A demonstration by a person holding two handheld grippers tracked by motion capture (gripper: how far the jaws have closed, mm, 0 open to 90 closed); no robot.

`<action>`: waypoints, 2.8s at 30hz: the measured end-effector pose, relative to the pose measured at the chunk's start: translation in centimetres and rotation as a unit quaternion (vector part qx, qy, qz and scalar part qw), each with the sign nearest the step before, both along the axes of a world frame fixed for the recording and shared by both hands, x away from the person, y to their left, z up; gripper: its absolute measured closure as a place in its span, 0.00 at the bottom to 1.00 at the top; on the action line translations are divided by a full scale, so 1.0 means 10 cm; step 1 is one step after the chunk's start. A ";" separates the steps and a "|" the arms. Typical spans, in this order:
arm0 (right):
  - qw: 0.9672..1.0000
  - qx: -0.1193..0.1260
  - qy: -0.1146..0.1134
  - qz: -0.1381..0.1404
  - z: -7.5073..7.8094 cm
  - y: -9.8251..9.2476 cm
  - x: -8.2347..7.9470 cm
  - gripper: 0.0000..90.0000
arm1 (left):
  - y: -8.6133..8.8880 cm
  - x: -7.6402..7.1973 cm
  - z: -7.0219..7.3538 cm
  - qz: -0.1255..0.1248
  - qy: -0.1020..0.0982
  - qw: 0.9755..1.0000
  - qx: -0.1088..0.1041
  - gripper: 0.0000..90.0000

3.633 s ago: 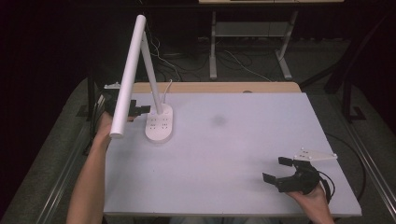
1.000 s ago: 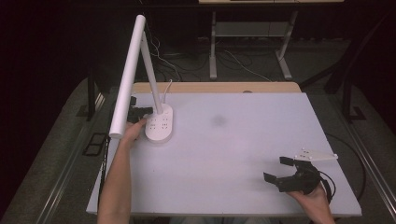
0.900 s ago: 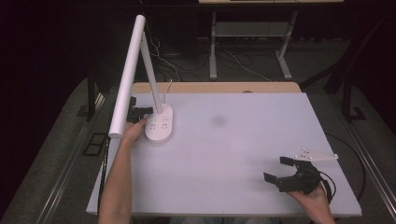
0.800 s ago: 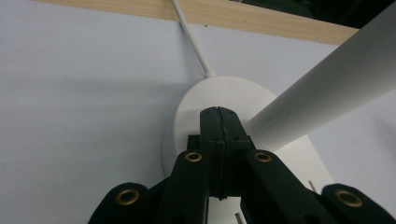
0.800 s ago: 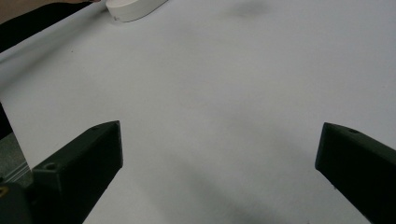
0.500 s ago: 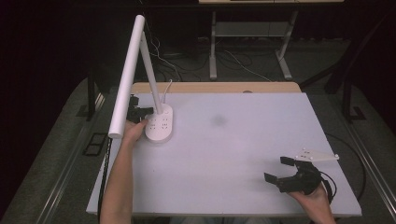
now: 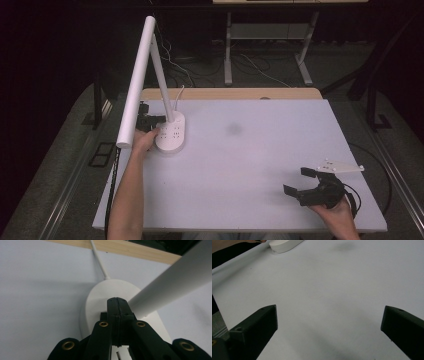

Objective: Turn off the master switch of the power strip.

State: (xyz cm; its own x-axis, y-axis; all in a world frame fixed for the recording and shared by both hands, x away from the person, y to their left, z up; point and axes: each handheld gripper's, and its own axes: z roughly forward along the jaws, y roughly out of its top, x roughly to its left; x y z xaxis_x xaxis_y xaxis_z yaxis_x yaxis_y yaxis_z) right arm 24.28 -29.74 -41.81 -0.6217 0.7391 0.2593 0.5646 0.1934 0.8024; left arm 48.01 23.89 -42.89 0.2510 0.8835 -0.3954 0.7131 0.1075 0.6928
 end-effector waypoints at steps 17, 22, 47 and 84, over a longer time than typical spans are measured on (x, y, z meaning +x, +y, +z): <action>1.000 -0.001 0.005 0.002 0.00 0.00 0.01 0.00 | 0.04 -0.08 0.14 0.008 -0.023 1.000 0.007 1.00; 1.000 0.000 0.004 0.003 0.00 0.00 0.01 0.00 | 0.07 -0.15 0.24 -0.002 -0.035 0.999 0.008 1.00; 1.000 0.003 0.000 0.010 0.02 0.01 -0.01 0.00 | 0.36 -0.77 0.57 0.012 -0.086 0.996 -0.007 0.89; 1.000 0.007 -0.009 0.013 0.05 0.01 -0.04 0.00 | 0.20 -1.76 0.63 -0.112 -0.160 0.979 -0.055 0.00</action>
State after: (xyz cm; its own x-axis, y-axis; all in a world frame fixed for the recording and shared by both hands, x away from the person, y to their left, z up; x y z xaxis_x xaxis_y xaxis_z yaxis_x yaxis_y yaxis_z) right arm 23.88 -29.67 -41.33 -0.6453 0.7192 0.2577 0.5443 0.1961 0.8156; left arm 30.45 25.91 -36.60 0.5601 0.7488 -0.3543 0.4754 0.0597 0.8777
